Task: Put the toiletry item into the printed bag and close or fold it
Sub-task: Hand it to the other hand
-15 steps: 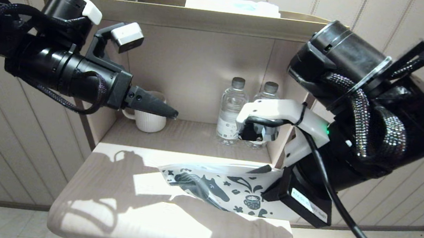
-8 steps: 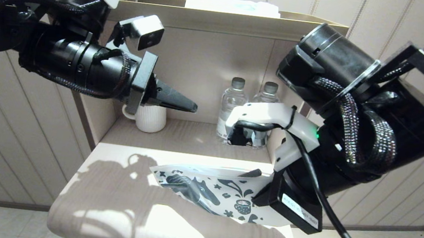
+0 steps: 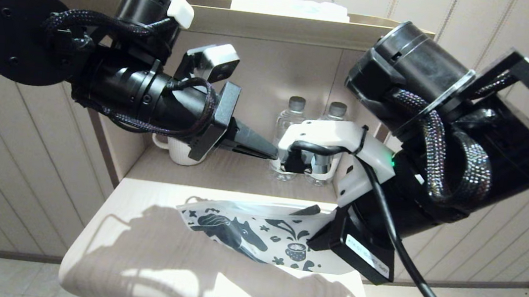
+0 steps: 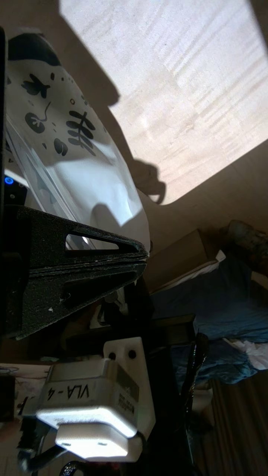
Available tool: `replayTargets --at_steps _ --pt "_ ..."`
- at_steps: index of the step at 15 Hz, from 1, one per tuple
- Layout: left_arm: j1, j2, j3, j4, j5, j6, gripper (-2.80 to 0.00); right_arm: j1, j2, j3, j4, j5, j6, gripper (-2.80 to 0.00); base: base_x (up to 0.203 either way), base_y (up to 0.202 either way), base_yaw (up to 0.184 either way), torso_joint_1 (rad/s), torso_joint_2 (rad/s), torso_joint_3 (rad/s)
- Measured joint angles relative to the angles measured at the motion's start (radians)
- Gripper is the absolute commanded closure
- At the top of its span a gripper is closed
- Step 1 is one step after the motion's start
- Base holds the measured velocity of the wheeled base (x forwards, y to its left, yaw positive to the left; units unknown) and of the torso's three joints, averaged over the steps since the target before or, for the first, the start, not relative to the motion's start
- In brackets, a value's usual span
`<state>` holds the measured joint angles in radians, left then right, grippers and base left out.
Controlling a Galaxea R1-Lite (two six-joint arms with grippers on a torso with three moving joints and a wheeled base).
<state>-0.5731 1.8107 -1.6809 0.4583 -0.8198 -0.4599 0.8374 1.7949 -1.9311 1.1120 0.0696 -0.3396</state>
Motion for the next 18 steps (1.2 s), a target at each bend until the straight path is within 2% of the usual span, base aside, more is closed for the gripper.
replayTargets --at_steps 10,18 --pt "-0.043 0.013 -0.009 -0.013 -0.004 -0.095 0.00 0.001 0.036 0.000 -0.041 0.028 0.002 0.00 0.000 0.000 0.000 0.000 0.00 0.000" --pt "-0.093 0.007 0.008 -0.009 -0.008 -0.092 0.00 -0.009 0.051 -0.001 -0.068 0.032 0.006 0.00 0.000 0.000 0.000 0.000 0.00 0.000"
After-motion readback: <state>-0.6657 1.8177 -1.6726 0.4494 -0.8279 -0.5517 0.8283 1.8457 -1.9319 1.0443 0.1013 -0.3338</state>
